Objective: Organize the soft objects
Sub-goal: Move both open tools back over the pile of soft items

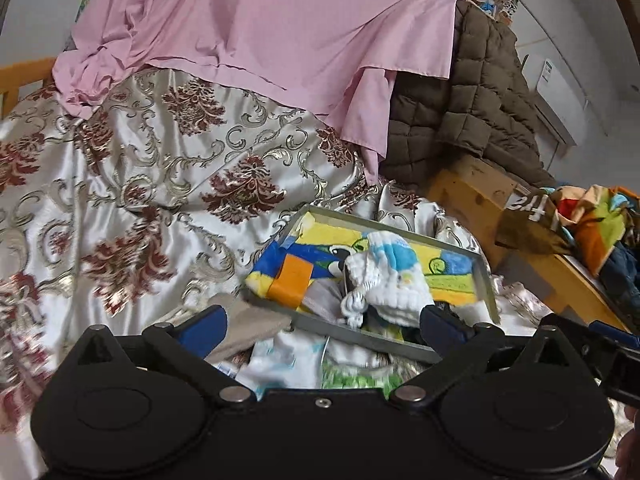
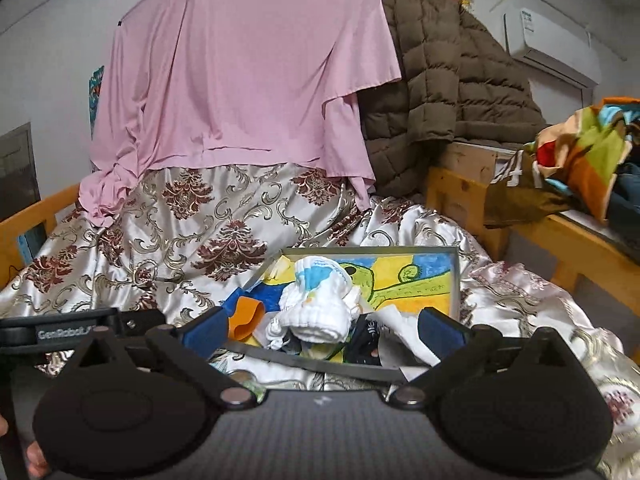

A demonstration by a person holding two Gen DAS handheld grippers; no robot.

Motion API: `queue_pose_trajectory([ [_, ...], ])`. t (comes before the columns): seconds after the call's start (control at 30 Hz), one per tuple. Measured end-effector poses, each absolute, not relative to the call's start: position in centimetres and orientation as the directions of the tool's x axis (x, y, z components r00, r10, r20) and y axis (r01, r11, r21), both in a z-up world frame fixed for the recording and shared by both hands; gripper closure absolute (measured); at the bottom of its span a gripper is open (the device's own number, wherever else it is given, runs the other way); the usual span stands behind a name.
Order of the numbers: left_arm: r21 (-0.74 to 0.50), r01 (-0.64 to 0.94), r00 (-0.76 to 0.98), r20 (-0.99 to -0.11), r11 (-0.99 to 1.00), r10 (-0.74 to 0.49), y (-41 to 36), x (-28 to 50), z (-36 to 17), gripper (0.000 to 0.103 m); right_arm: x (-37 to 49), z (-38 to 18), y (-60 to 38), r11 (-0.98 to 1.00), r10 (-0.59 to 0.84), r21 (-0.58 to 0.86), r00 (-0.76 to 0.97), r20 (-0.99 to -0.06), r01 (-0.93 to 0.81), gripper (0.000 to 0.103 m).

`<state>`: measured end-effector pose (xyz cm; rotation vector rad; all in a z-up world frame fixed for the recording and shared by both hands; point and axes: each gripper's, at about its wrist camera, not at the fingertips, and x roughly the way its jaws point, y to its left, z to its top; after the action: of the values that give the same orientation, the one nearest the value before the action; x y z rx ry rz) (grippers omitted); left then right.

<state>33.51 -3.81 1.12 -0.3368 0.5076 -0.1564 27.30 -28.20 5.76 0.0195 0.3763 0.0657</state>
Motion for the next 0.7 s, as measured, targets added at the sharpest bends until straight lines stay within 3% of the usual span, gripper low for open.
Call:
queue_pose_trajectory([
  [0.17,-0.350,0.054,0.859,-0.461,0.935,-0.222,-2.1,29.9,1.4,0.001,23.9,5.9,-27.2,0.999,0.032,0.009,0.940,-0.340,-0.031,0.000],
  [0.4,-0.313,0.042,0.860,-0.471,0.949,-0.193,-0.3,25.8,1.1,0.001,20.3,4.5,-25.7,0.996,0.051,0.086,0.941,-0.335,-0.023,0.000],
  [0.53,-0.348,0.036,0.847,-0.487,0.937,-0.214,0.6,23.3,0.0,0.001,17.9,2.6,-24.6,0.993,0.055,0.115,0.949,-0.310,-0.020,0.000],
  [0.7,-0.289,0.028,0.852,-0.494,0.957,-0.174,0.6,20.7,-2.3,0.001,16.0,0.2,-23.5,0.996,0.023,0.092,0.955,-0.296,0.004,0.000],
])
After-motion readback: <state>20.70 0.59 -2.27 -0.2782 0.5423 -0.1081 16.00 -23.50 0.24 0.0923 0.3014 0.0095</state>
